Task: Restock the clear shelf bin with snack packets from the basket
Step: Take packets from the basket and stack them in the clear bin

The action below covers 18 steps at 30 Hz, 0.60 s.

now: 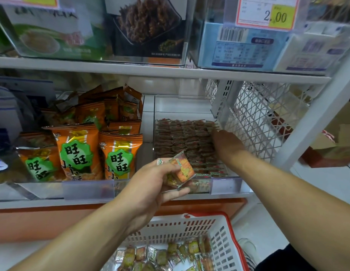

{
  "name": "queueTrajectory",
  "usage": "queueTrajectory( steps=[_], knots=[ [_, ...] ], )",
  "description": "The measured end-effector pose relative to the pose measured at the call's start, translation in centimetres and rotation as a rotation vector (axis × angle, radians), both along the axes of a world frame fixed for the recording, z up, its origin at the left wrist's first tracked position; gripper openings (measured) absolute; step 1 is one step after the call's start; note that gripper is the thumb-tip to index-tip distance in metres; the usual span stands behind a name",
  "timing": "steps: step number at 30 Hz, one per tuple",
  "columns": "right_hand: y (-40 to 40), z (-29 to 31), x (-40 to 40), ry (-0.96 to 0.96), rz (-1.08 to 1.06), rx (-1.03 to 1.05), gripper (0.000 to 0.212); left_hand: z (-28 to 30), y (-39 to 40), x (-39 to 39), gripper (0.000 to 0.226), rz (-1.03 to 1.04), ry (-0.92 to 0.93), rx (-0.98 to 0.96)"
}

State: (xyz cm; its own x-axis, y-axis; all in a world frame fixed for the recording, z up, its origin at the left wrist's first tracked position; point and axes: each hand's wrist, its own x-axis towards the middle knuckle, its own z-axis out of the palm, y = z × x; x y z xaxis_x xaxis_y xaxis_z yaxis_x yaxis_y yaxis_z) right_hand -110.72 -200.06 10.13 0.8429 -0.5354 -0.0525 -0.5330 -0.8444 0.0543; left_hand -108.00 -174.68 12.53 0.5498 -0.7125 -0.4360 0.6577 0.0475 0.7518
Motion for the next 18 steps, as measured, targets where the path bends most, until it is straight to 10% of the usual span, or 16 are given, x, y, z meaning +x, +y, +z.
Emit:
queueTrajectory(
  steps=[5,7,11,18],
  knots=[
    [2.1,3.8,-0.6,-0.109,0.046,0.030,0.036,0.2,0.3,0.2,0.023,0.025,0.010,-0.045],
    [4.0,5.3,-1.9,-0.367,0.133,0.290,0.016,0.3,0.4,0.3,0.022,0.038,0.031,-0.070],
    [9.1,6.0,-6.7,-0.479,0.180,0.824,0.063,0.5,0.6,0.3,0.024,0.019,0.030,-0.140],
    [9.5,4.2,-7.8,-0.769,0.145,0.964,0.026,1.0,1.1,0.2,0.050,-0.025,0.082,-0.109]
  ],
)
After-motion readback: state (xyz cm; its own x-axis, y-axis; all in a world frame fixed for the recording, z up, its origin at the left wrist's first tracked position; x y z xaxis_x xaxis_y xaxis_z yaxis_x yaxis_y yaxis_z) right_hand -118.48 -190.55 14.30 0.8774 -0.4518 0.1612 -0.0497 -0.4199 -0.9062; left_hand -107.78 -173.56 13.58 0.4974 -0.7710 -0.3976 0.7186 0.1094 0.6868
